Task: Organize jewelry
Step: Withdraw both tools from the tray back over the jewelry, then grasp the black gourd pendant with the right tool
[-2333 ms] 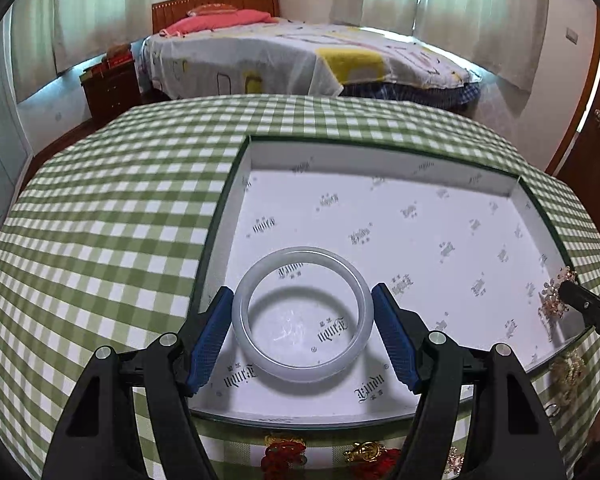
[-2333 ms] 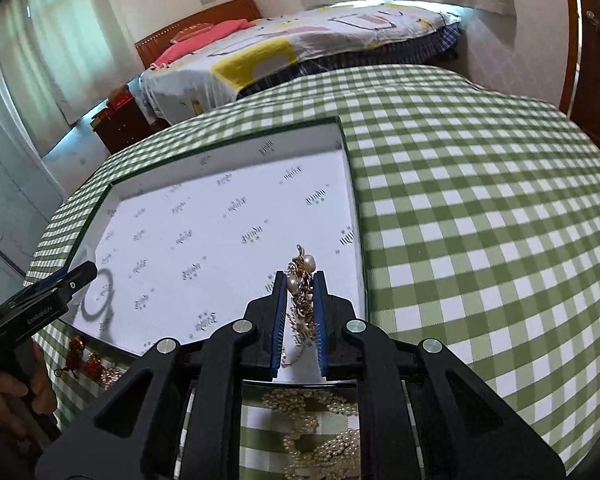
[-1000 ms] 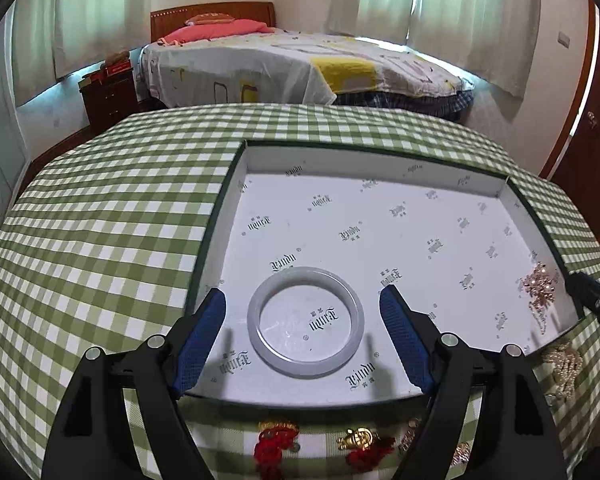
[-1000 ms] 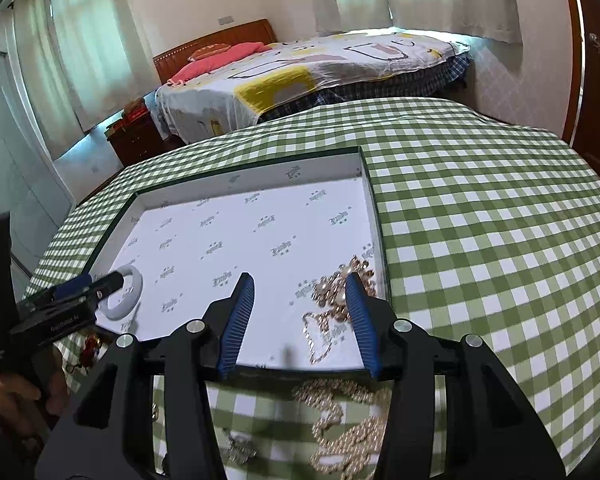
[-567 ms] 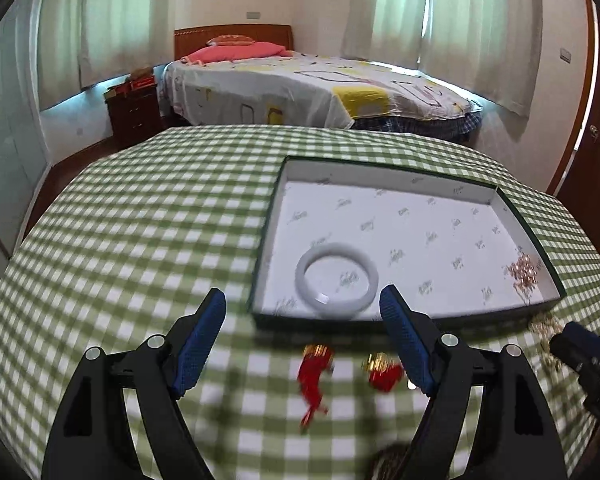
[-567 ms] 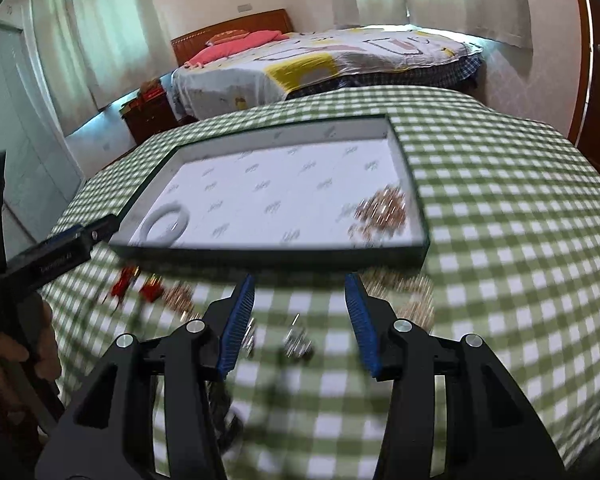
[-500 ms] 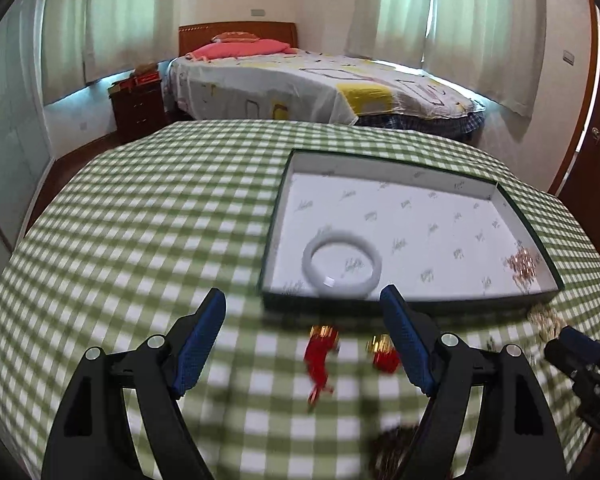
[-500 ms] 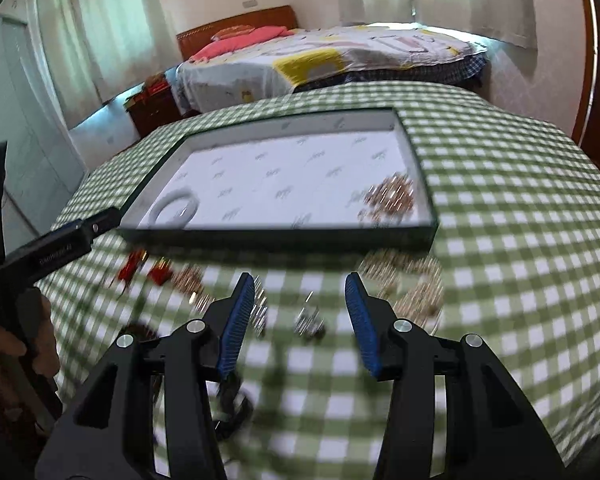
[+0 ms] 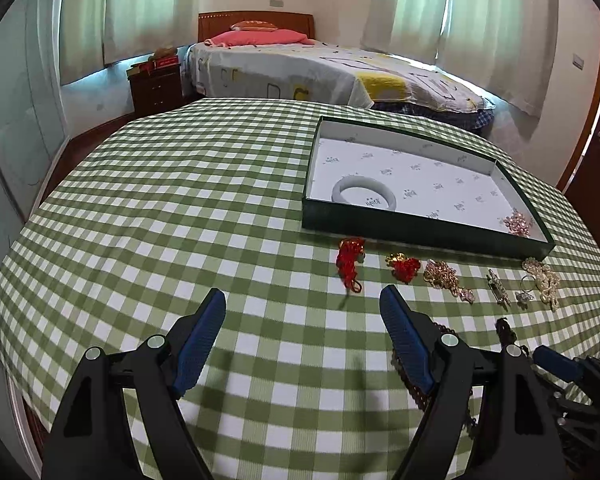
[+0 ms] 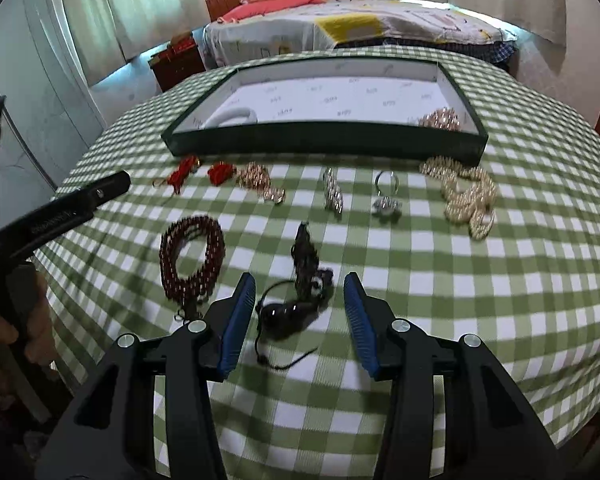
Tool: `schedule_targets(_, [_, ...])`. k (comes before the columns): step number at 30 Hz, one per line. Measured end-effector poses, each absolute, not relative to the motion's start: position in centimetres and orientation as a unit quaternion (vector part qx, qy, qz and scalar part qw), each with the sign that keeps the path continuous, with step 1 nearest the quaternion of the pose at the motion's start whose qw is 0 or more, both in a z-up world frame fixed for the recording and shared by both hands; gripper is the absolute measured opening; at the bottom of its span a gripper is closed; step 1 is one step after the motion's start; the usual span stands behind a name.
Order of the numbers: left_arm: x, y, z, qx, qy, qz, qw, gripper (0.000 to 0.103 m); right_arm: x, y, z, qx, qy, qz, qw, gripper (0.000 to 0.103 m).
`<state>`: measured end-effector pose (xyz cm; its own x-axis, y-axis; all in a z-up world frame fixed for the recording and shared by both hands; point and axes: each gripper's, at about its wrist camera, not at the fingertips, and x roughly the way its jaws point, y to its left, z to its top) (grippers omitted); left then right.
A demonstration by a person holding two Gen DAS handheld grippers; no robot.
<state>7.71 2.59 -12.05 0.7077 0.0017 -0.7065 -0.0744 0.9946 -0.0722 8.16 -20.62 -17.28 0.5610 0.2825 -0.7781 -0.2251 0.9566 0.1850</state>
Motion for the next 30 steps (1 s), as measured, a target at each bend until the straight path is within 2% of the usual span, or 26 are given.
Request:
schedule_targets(2, [7.4,2.5,-12.2,-0.045,0.382,0.021,0.923,0.077,8.0,-20.3,-17.4,0.027,0.447,0.146,0.882,0.042])
schedule_targets(3, [7.4,2.5,-12.3,-0.045,0.384,0.021,0.922,0.077,8.0,-20.1,-17.5,0.023,0.45,0.148,0.881,0.036])
schedule_targets(6, [7.2,2.4,-12.6,-0.045,0.389,0.021,0.92,0.077,8.0,-20.0,-17.9,0.02,0.454,0.149,0.878,0.034])
schedule_targets(16, [7.3,2.0,-13.1,-0.04,0.399,0.016,0.916,0.077,8.6,-22.3,-18.0,0.025,0.45,0.108,0.886,0.035])
schedule_targets(20, [7.4,1.9,-13.2,-0.038,0.401,0.014,0.915,0.077,8.5,-22.2,-18.0,0.023,0.45,0.116,0.885,0.042])
schedule_targets(25, [7.3,1.9,-13.2,-0.038,0.401,0.014,0.915,0.077,8.5,-22.2,-18.0,0.02,0.449,0.12,0.885,0.043])
schedule_targets(28, [7.3,1.8,-13.3,-0.037,0.402,0.012,0.915,0.077,8.3,-22.1,-18.0,0.01,0.448,0.12,0.886,0.041])
schedule_targets(30, [7.3,1.7,-13.3,-0.036,0.403,0.011,0.915,0.077,8.2,-22.3,-18.0,0.011,0.447,0.119,0.887,0.034])
